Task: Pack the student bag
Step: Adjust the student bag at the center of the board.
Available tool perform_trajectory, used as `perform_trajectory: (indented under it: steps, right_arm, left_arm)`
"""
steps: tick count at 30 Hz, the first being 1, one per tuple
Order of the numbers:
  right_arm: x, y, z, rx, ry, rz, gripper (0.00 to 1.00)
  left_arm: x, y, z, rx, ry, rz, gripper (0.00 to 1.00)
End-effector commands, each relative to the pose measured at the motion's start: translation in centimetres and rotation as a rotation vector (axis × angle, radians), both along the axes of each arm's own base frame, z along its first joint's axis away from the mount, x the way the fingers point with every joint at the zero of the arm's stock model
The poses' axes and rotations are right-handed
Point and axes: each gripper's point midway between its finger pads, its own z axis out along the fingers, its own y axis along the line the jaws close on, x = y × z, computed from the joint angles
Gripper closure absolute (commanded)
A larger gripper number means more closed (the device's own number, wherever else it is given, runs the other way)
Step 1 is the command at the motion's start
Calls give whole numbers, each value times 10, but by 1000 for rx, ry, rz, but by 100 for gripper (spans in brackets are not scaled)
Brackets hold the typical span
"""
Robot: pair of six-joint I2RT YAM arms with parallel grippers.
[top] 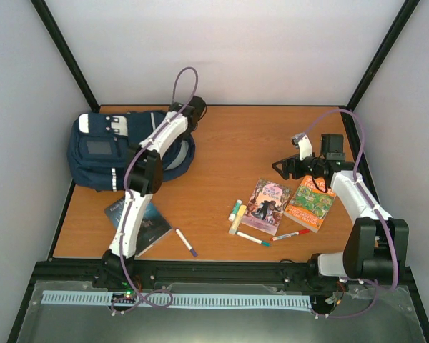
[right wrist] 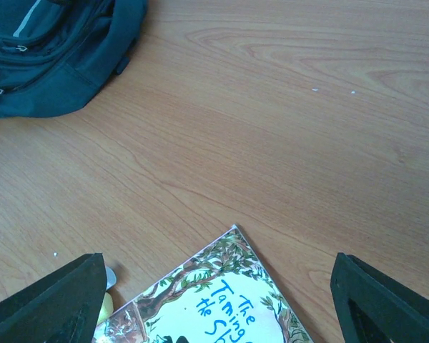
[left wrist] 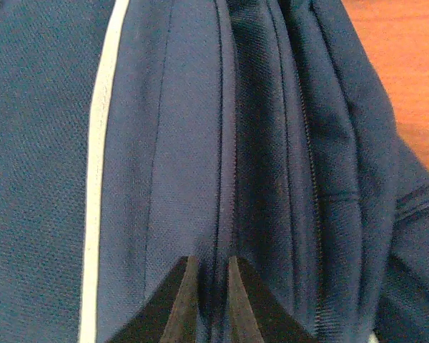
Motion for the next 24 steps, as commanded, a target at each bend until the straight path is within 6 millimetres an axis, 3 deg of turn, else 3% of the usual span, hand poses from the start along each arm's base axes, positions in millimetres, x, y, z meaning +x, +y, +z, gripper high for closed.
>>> perform_trajectory:
  steps: [1, 3, 6, 14, 20, 24]
  right_arm:
    - [0, 5, 6, 15, -15, 27, 12]
    - [0, 5, 6, 19, -13, 29, 12]
    - [0, 5, 5, 20, -10, 28, 12]
    - [1, 7, 0, 37, 17, 34, 13]
    - [0, 6, 1, 28, 6, 33, 13]
    - [1, 6, 1, 32, 10, 34, 13]
  left_arm:
    - [11, -13, 3, -101, -8, -45, 91]
    - [10, -24, 2, -168, 3, -65, 98]
    - [7, -46, 17, -230, -22, -127, 99]
    - [-17, -177, 71, -426, -102, -583, 99]
    - [-62, -248, 92, -576, -59, -864, 99]
    - [-100, -269, 110, -632, -19, -1005, 99]
